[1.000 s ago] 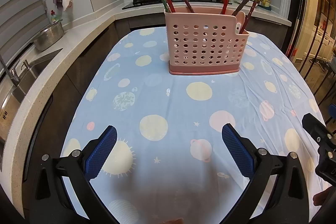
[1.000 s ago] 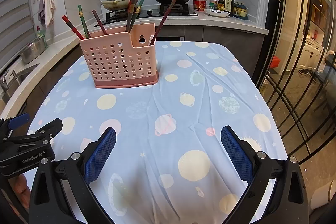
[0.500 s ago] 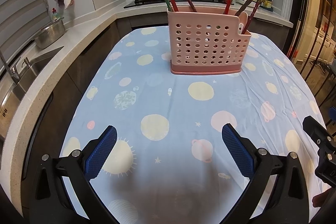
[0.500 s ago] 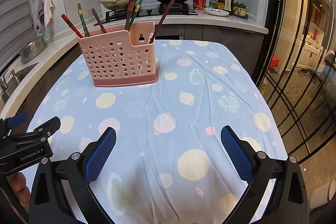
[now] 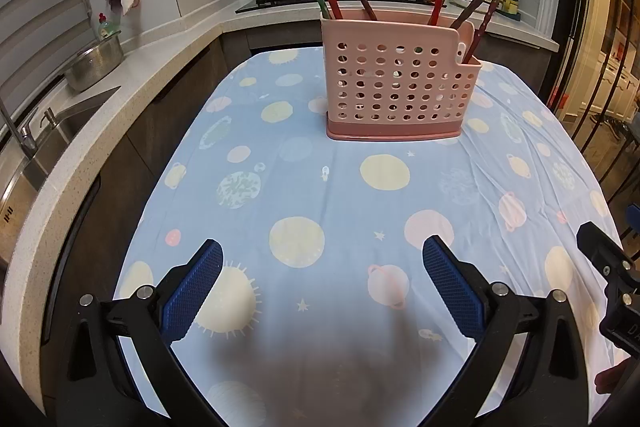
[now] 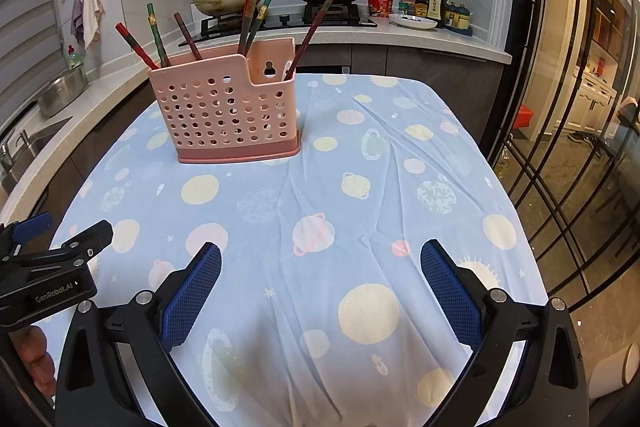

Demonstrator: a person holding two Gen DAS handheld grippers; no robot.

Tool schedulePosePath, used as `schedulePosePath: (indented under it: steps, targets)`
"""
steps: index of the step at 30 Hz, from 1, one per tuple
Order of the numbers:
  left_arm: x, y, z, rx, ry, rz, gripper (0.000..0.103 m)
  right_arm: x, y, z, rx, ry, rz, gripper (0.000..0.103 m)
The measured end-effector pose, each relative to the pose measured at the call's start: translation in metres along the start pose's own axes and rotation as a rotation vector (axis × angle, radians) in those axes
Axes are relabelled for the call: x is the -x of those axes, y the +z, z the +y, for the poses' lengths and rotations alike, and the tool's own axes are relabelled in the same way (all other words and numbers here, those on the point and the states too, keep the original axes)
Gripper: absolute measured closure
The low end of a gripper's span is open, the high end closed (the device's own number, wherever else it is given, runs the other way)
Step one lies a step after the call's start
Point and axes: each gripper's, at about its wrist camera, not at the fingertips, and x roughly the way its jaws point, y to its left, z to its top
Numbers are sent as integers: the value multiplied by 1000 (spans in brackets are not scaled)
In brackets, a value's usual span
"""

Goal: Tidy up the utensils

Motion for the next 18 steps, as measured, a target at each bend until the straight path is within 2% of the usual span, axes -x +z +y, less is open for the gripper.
schedulePosePath:
  steps: [18]
  targets:
    - [1, 5, 6, 27, 10, -11, 7, -4, 1, -7, -16, -17, 7, 7]
